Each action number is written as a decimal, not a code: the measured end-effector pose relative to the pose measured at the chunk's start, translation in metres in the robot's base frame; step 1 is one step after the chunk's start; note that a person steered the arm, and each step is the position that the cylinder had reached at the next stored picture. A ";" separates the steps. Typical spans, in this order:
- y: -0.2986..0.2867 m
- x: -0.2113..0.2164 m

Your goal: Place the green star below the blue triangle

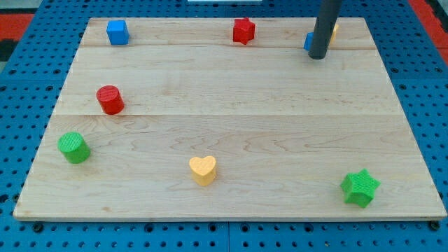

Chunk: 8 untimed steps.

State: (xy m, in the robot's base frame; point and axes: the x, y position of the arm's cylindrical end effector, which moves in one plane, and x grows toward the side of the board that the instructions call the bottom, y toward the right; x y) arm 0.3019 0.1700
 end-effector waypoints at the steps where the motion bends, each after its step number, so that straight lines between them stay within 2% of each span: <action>1: -0.001 0.034; 2: 0.021 0.098; 4: 0.124 0.246; 5: 0.100 0.306; 6: 0.012 0.312; 8: -0.008 0.259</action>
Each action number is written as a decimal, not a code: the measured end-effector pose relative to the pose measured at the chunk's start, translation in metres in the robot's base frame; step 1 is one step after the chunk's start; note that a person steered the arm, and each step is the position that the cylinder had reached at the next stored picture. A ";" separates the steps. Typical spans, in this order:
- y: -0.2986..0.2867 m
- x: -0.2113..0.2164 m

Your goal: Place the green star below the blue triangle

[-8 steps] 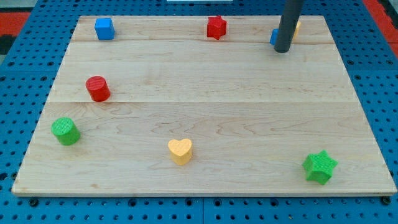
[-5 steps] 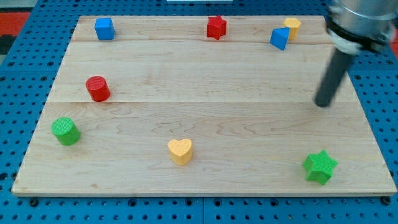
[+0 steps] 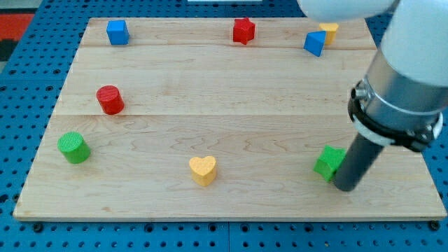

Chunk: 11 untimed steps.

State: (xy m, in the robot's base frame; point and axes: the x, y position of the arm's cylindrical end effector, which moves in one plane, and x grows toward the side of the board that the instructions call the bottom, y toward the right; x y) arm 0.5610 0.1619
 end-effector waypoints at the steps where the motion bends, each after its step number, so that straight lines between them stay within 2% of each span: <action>1: -0.035 -0.035; 2: -0.060 -0.051; 3: -0.054 -0.071; 5: 0.012 -0.080; 6: 0.020 -0.090; 9: -0.041 -0.195; 11: -0.074 -0.210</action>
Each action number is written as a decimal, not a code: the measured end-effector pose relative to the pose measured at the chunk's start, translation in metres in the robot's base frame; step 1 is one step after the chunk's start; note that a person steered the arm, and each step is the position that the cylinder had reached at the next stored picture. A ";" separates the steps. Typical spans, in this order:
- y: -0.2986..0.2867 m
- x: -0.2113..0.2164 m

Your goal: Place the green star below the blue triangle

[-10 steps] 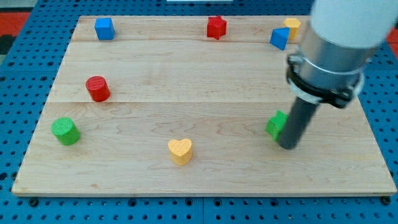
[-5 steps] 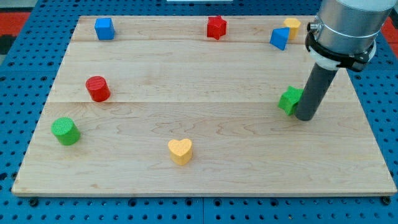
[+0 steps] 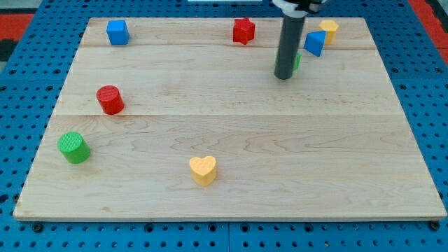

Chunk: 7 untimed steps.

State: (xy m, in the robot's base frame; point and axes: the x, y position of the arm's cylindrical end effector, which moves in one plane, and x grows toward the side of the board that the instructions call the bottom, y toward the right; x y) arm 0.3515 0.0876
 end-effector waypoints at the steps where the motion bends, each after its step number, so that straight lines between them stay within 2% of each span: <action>1: -0.015 -0.010; 4: -0.007 -0.034; 6: 0.046 -0.034; 7: 0.048 -0.034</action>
